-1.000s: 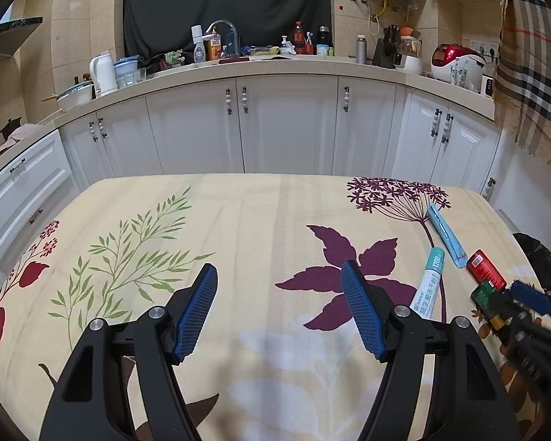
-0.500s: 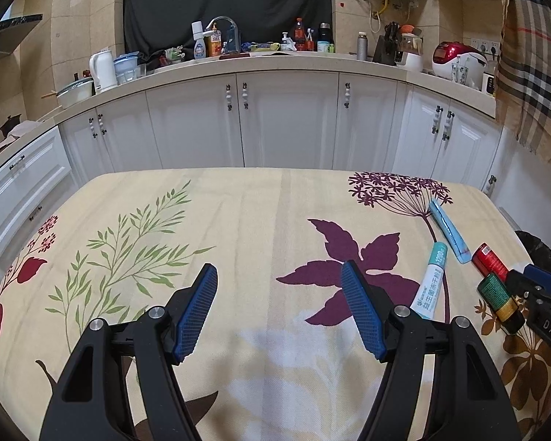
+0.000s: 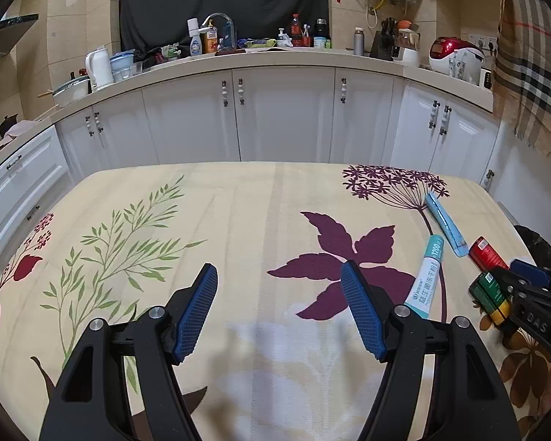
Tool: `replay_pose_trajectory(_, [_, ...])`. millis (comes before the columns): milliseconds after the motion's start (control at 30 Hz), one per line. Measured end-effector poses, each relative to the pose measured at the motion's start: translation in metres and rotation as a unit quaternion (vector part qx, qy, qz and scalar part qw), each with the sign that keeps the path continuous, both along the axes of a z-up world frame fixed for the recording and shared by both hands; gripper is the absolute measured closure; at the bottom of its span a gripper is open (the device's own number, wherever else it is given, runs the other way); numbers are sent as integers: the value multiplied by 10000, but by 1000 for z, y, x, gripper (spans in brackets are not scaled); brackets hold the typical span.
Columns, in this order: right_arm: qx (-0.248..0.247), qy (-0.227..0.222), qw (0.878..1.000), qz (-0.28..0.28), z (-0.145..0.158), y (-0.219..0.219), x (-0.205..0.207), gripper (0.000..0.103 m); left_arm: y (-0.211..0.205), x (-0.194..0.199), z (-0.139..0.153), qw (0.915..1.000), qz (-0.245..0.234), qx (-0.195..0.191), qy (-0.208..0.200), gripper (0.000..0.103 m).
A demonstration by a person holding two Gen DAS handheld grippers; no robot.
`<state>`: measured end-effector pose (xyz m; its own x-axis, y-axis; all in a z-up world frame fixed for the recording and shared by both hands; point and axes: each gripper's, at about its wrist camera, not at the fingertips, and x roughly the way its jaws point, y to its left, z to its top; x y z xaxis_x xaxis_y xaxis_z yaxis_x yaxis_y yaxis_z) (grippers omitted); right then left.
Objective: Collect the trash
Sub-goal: 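Grasp the red spray can with the right gripper, then grasp the white-teal toothpaste tube with the left gripper while the right holds the red can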
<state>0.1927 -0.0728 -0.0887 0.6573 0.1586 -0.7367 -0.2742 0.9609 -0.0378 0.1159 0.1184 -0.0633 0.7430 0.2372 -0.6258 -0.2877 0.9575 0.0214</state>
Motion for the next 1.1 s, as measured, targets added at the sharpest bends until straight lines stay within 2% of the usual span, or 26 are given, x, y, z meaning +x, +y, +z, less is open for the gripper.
replay_pose_trajectory(100, [8, 44, 10000, 41, -2, 3, 7, 70, -4, 1, 0, 10000, -41, -10, -4, 35])
replay_pose_trajectory(133, [19, 57, 10000, 49, -3, 3, 8, 75, -5, 2, 1, 10000, -69, -16, -4, 35])
replay_pose_trajectory(333, [197, 88, 9998, 4, -4, -4, 9, 77, -20, 5, 2, 9997, -262, 2, -10, 35])
replay_pose_trajectory(767, [408, -167, 9981, -421, 6, -44, -7, 78, -59, 22, -5, 9967, -798, 117, 126, 35])
replay_pose_trajectory(900, [457, -199, 9975, -504, 7, -55, -9, 78, -63, 22, -3, 9957, -908, -58, 194, 35])
replay_pose_trajectory(1100, [501, -241, 9967, -584, 7, -65, -13, 78, -76, 18, 0, 9949, -985, -91, 219, 35])
